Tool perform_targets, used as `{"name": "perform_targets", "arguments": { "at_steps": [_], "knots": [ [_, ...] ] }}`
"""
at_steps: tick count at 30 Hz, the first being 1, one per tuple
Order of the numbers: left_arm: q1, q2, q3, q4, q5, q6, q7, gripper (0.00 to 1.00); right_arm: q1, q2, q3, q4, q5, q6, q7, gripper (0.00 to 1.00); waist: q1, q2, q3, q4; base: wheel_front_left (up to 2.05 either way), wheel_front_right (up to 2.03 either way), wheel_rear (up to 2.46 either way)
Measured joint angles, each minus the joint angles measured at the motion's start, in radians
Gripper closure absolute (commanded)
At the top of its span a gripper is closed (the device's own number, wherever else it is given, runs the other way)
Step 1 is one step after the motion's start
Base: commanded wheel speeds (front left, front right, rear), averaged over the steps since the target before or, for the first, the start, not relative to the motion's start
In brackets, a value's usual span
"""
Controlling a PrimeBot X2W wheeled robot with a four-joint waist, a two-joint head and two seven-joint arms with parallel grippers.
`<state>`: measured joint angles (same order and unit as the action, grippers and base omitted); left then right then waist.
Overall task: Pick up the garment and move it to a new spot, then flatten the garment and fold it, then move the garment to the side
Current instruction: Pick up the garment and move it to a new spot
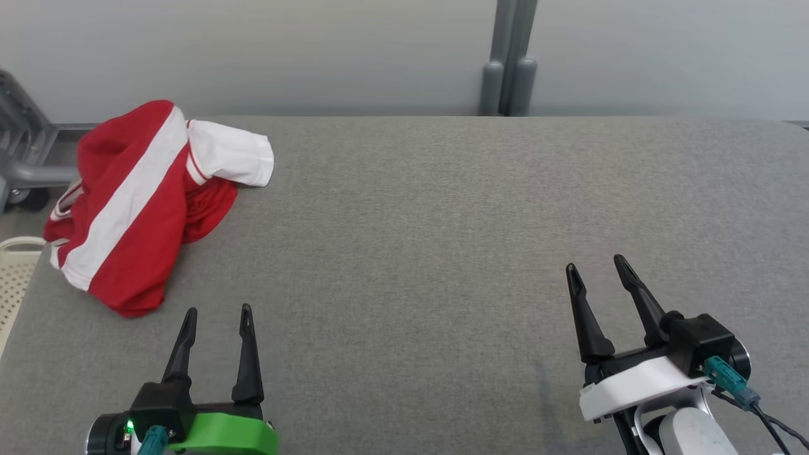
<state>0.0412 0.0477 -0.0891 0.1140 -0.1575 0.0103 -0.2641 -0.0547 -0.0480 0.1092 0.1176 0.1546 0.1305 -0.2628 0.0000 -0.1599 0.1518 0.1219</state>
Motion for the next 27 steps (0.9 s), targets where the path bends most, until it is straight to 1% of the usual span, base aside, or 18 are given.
{"name": "perform_targets", "arguments": {
  "at_steps": [8, 18, 23, 27],
  "knots": [
    [-0.005, 0.0, 0.014, -0.008, -0.001, 0.007, 0.0, 0.0, 0.003, 0.0, -0.008, -0.01, 0.0, 0.0, 0.0, 0.0, 0.0, 0.0, 0.01, 0.127, 0.0, 0.0, 0.0],
    [-0.002, 0.0, 0.009, -0.021, -0.017, 0.016, 0.0, 0.0, -0.013, 0.0, 0.01, -0.005, -0.008, 0.0, 0.0, 0.0, 0.0, -0.0002, 0.027, 0.287, 0.0, 0.0, 0.0],
    [-0.002, 0.0, 0.005, -0.021, -0.018, 0.018, 0.0, 0.0, -0.023, 0.0, 0.015, -0.002, -0.009, 0.0, 0.0, 0.0, 0.0, -0.0002, 0.037, 0.33, 0.0, 0.0, 0.0],
    [-0.002, 0.0, 0.005, -0.024, -0.025, 0.022, 0.0, 0.0, -0.035, 0.0, 0.021, 0.005, -0.019, 0.0, 0.0, 0.0, 0.0, -0.0001, 0.045, 0.33, 0.0, 0.0, 0.0]
  ]
}}
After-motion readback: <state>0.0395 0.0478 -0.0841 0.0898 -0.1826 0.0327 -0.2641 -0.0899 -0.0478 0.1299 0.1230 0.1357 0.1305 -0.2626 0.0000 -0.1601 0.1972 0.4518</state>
